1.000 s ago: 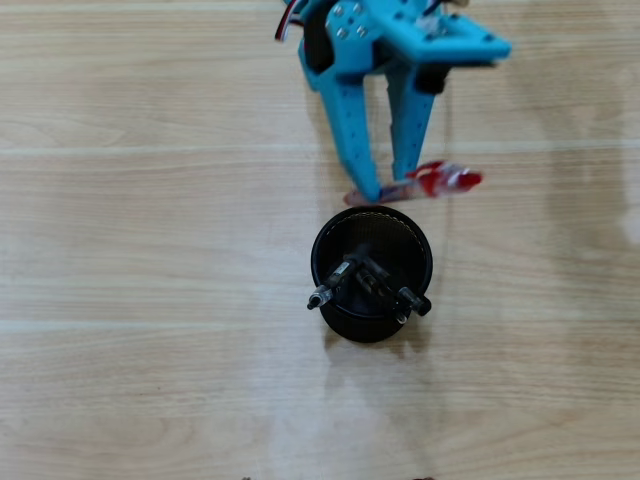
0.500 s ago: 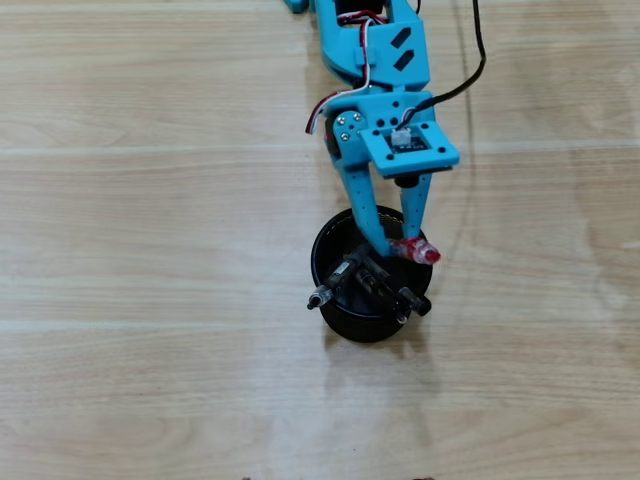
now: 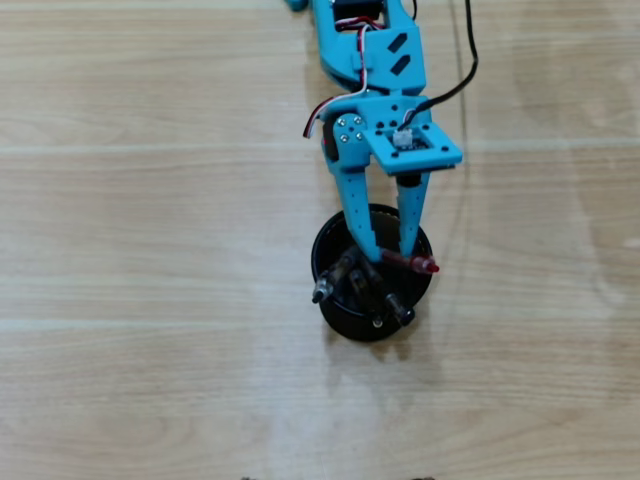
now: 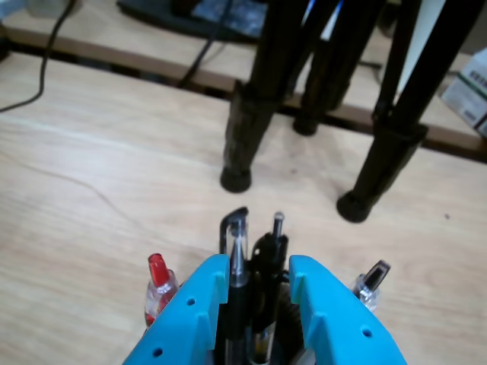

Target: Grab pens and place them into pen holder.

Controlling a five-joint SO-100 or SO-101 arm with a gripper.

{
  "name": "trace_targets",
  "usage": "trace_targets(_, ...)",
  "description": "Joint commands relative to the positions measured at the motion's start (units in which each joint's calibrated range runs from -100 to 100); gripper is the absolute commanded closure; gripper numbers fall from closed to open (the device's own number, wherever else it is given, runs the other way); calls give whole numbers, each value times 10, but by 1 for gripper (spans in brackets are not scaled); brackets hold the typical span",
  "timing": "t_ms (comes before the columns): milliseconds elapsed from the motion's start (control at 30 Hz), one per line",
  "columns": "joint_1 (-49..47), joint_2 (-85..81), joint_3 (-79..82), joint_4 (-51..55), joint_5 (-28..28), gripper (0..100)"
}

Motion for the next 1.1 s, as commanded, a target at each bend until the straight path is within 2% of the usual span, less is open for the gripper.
trace_targets(0, 5, -22, -11, -35, 12, 91)
trace_targets(67, 4, -44, -11, -29, 46, 92)
trace_targets(133, -1, -106, 6, -14, 104, 93)
trace_targets(233, -22, -243, 95, 97, 192, 93)
trace_targets(267, -28, -359, 217, 180, 229, 91)
trace_targets(300, -31, -419, 289, 213, 239, 90)
trace_targets(433, -53, -676, 575, 318, 262, 87)
trace_targets(600, -66, -978, 790, 511, 287, 87)
trace_targets(700, -61, -990, 791, 652, 288, 86)
trace_targets(767, -54, -964, 775, 706, 288, 87)
trace_targets(1067, -122, -990, 782, 712, 284, 87)
